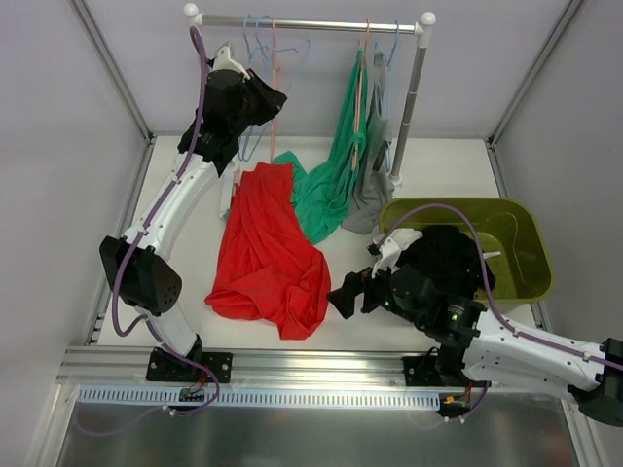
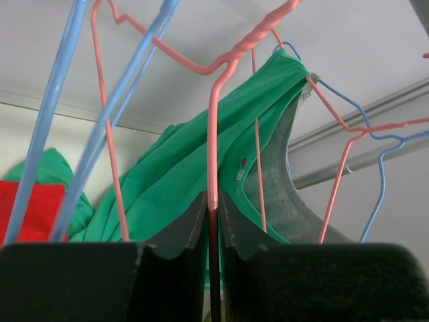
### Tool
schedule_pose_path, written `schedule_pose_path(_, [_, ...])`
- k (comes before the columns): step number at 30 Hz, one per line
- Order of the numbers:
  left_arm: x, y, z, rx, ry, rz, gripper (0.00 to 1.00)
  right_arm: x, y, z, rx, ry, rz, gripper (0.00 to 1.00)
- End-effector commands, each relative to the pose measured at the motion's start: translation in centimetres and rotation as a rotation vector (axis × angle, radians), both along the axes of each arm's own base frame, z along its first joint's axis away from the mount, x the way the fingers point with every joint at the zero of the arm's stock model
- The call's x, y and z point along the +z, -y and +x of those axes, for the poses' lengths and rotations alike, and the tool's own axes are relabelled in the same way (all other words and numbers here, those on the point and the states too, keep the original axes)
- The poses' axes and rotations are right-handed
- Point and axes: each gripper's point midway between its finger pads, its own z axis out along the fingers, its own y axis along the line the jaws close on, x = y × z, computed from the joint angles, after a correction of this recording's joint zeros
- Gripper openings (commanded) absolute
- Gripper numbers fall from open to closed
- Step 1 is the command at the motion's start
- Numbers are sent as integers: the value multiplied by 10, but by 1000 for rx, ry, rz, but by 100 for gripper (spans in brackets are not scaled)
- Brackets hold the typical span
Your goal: Remove the tank top from the hanger
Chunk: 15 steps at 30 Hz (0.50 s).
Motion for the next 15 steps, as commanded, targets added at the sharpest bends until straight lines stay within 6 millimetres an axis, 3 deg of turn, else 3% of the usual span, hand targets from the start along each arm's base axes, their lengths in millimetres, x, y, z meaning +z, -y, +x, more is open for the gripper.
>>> schedule_pose_path(1, [30,2,-10,-64,71,-24,12,16,-8,8,-5,51,30,99])
schedule_pose_path(2, [34,3,-13,-84,78,-23,17,12,-11,8,3,46,18,99])
schedule_pose_path(3, [41,1,-18,-91,96,-16,33,12,-14,8,16,47,12,99])
schedule_pose_path(4, [47,2,-24,-102,108,-16,42,17,-20,9,32,62,24,99])
schedule_pose_path(5, [45,1,-28,-112,106,-9,48,10,-26,9,51,57,-8,99])
schedule_pose_path(6, [58,0,-40,-132,134,-12,58,10,-30,9,76,64,-21,99])
schedule_pose_path(8, [68,0,-51,-157,161,-4,68,18,-43,12,98,72,-24,99])
schedule_pose_path(9, [81,-2,-64,-176,199,4,81,7,-50,14,114,54,-73,99])
schedule_pose_path(10, [88,-4,-71,-181,219,7,99,21,-59,18,127,77,-74,99])
schedule_pose_path(11, [84,-5,-76,-187,214,16,99,20,-63,20,132,77,-94,100])
schedule_pose_path(13, [97,-15,-100,-187,257,28,99,9,-72,28,127,75,-149,99])
schedule_pose_path(14, [77,-18,-105,-180,222,44,99,13,-77,34,110,81,-152,99])
schedule_pose_path(15, [87,-29,-125,-165,263,63,99,-6,-79,37,109,52,-218,100])
